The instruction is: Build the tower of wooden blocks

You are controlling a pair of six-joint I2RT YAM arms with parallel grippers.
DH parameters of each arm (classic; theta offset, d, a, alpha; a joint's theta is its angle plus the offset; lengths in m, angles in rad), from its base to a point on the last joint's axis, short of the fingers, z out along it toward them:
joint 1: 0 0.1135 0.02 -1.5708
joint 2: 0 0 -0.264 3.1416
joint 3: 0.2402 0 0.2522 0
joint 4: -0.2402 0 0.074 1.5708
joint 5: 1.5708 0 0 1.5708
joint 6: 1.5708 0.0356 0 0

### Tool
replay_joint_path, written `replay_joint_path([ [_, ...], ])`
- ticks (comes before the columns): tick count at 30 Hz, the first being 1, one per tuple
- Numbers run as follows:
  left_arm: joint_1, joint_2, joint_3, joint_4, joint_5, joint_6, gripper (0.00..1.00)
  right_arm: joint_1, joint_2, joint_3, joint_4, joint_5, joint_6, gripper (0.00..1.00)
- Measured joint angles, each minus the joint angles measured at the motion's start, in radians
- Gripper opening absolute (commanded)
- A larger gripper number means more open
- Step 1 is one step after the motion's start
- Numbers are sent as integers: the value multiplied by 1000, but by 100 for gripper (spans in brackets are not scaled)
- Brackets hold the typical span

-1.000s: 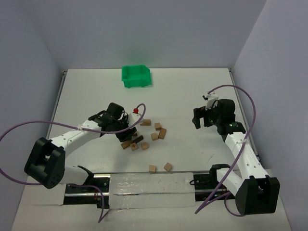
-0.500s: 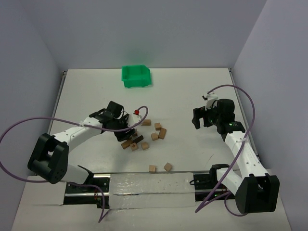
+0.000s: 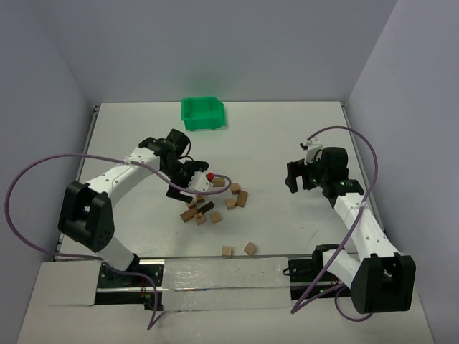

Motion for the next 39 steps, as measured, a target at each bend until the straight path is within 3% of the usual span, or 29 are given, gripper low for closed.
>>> replay_joint_path([
  [7, 0, 9, -17, -43, 1, 219, 99, 0, 23, 0, 0, 4, -3, 100],
  [14, -2, 9, -72, -16, 4, 342, 99, 0, 59, 0, 0, 8, -3, 100],
  [39, -56, 100, -138, 108, -26, 479, 99, 0, 94, 0, 0, 16, -7, 100],
])
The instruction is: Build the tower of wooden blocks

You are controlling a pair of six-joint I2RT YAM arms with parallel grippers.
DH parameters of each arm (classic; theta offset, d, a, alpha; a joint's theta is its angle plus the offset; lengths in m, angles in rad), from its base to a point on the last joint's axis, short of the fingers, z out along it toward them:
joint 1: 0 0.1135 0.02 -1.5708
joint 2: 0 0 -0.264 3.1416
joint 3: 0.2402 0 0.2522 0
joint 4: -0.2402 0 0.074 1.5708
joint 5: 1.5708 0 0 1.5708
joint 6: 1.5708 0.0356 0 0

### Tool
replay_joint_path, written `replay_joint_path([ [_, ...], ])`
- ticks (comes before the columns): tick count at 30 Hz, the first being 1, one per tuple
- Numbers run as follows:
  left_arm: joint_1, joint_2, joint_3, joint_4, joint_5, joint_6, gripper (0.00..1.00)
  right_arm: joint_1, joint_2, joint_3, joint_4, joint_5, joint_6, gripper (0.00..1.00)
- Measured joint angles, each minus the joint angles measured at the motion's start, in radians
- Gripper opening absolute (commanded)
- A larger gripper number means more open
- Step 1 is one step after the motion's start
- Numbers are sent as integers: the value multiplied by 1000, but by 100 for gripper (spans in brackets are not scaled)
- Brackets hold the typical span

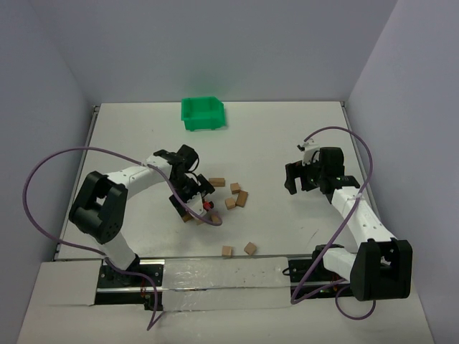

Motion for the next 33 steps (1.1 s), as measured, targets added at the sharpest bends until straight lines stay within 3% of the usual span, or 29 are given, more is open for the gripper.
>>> replay_joint_path([
  [8, -3, 31, 0, 12, -31, 13, 99, 0, 6, 0, 0, 1, -3, 100],
  [24, -8, 53, 0, 21, -49, 12, 76, 0, 15, 0, 0, 6, -10, 100],
  [33, -9, 51, 0, 21, -62, -8, 67, 0, 15, 0, 0, 6, -10, 100],
])
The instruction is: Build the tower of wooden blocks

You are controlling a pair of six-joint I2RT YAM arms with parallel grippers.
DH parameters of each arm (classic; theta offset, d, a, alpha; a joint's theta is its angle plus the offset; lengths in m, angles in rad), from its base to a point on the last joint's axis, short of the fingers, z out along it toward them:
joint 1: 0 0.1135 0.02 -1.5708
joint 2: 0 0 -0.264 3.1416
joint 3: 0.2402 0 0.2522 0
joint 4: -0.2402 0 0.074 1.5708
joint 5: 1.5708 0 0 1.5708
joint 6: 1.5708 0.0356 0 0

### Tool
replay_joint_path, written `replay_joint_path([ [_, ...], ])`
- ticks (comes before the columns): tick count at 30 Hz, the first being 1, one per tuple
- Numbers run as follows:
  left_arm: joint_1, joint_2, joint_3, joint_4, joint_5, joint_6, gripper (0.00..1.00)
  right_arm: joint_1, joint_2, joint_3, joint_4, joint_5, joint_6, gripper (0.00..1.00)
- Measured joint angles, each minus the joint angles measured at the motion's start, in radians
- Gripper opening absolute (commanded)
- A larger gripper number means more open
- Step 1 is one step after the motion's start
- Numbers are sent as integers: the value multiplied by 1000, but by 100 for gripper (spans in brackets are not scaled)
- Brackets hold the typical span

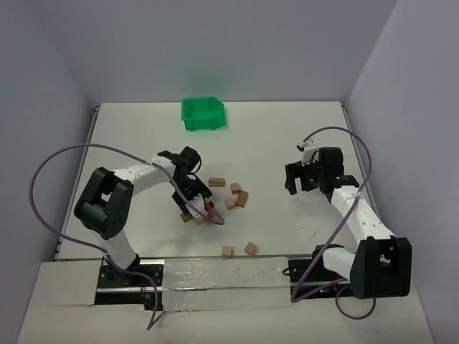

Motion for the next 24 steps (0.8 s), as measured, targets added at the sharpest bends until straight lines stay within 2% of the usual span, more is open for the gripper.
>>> replay_joint_path([
  [16, 0, -28, -26, 9, -2, -66, 42, 0, 0, 0, 0, -1, 0, 100],
  [18, 0, -27, -16, 6, 6, -136, 40, 0, -1, 0, 0, -1, 0, 100],
  [21, 5, -16, 31, 12, 27, -253, 33, 0, -6, 0, 0, -1, 0, 100],
  [24, 23, 25, 109, 28, 46, -442, 25, 0, -13, 0, 0, -2, 0, 100],
])
